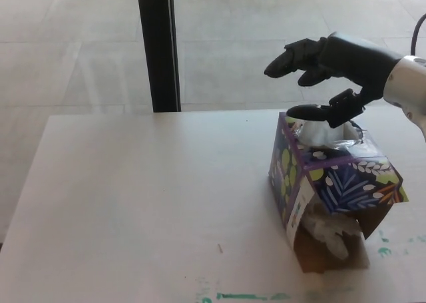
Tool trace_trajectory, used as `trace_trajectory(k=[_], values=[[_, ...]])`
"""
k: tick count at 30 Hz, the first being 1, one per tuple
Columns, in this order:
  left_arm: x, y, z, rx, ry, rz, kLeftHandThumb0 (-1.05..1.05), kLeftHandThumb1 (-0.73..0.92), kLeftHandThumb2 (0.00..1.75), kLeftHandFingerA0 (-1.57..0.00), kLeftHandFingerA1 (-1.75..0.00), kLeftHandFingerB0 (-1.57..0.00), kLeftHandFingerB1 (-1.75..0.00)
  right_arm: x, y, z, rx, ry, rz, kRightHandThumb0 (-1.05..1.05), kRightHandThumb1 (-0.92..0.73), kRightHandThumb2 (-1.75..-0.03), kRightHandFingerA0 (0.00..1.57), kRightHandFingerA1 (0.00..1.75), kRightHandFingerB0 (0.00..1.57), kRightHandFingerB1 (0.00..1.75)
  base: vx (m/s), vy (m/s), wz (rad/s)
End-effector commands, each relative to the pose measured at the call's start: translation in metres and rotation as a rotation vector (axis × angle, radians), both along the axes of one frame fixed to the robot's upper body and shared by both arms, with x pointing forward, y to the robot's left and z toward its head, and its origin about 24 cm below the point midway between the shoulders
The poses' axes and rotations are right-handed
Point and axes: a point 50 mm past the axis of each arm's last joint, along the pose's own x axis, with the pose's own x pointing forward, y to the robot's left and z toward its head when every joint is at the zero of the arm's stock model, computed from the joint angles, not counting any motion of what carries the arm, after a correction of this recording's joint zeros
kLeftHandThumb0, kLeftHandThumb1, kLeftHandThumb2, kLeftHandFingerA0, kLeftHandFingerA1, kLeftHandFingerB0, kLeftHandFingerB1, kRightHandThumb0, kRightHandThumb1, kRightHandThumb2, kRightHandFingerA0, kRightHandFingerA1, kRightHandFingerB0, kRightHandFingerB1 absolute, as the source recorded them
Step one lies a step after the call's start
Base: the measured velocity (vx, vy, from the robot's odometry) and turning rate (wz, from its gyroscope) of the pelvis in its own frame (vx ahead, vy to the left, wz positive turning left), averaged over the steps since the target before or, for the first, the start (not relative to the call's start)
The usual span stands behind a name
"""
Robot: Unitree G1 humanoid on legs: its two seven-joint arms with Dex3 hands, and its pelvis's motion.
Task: The robot uses its right hand to pull out a tissue from the tissue box kept in the middle of the desk and put it on the right side
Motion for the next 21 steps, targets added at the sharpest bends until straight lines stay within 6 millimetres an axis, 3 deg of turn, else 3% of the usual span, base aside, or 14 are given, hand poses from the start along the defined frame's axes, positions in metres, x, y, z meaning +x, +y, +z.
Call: trace_trajectory(k=[1, 4, 8, 11, 12, 13, 15, 19, 21], values=[[0.000, 0.003, 0.004, 0.011, -0.008, -0.025, -1.05, 0.87, 0.88, -0.87, -1.19, -0.54, -1.02, 0.004, -0.006, -0.005, -0.168, -0.016, 0.025, -0.64, -0.69, -0.61, 0.34, 0.49, 0.42, 0.37, 0.00, 0.000, 0.00], [0.000, 0.002, 0.003, 0.003, -0.018, -0.010, -1.05, 0.87, 0.84, -0.84, -1.19, -0.55, -1.03, 0.007, -0.009, -0.009, -0.290, -0.012, 0.010, -0.65, -0.70, -0.61, 0.26, 0.41, 0.41, 0.35, 0.00, 0.000, 0.00], [0.000, 0.004, 0.005, 0.019, -0.010, -0.026, -1.05, 0.89, 0.86, -0.77, -1.20, -0.53, -1.01, 0.012, -0.017, -0.012, -0.379, -0.044, -0.016, -0.66, -0.66, -0.63, 0.33, 0.53, 0.45, 0.38, 0.00, 0.000, 0.00], [0.000, 0.004, 0.005, 0.027, -0.006, -0.027, -1.05, 0.90, 0.83, -0.77, -1.19, -0.53, -1.00, 0.015, -0.023, -0.016, -0.395, -0.039, -0.032, -0.65, -0.69, -0.61, 0.35, 0.50, 0.46, 0.37, 0.00, 0.000, 0.00], [-0.001, 0.004, 0.005, 0.025, -0.005, -0.028, -1.05, 0.91, 0.85, -0.76, -1.19, -0.52, -1.00, 0.015, -0.025, -0.018, -0.407, -0.048, -0.034, -0.66, -0.55, -0.97, 0.27, 0.57, 0.43, 0.55, 0.00, 0.000, 0.00], [-0.002, 0.004, 0.005, 0.024, -0.003, -0.026, -1.05, 0.88, 0.84, -0.71, -1.19, -0.49, -1.01, 0.016, -0.026, -0.019, -0.406, -0.044, -0.037, -0.72, -0.62, -0.68, 0.32, 0.52, 0.45, 0.41, 0.00, 0.000, 0.00], [-0.002, 0.004, 0.005, 0.016, -0.006, -0.012, -1.05, 0.88, 0.83, -0.76, -1.19, -0.53, -1.01, 0.016, -0.028, -0.024, -0.423, -0.050, -0.035, -0.68, -0.71, -0.62, 0.34, 0.53, 0.46, 0.37, 0.00, 0.000, 0.00], [-0.002, 0.003, 0.004, 0.013, -0.014, -0.019, -1.05, 0.90, 0.83, -0.75, -1.18, -0.52, -0.99, 0.016, -0.027, -0.026, -0.444, -0.062, -0.017, -0.72, -0.64, -0.68, 0.32, 0.53, 0.44, 0.40, 0.00, 0.000, 0.00], [-0.003, 0.004, 0.005, 0.018, -0.015, -0.015, -1.05, 0.92, 0.84, -0.77, -1.18, -0.53, -1.00, 0.017, -0.023, -0.025, -0.450, -0.068, -0.009, -0.68, -0.73, -0.62, 0.34, 0.46, 0.45, 0.37, 0.00, 0.000, 0.00]])
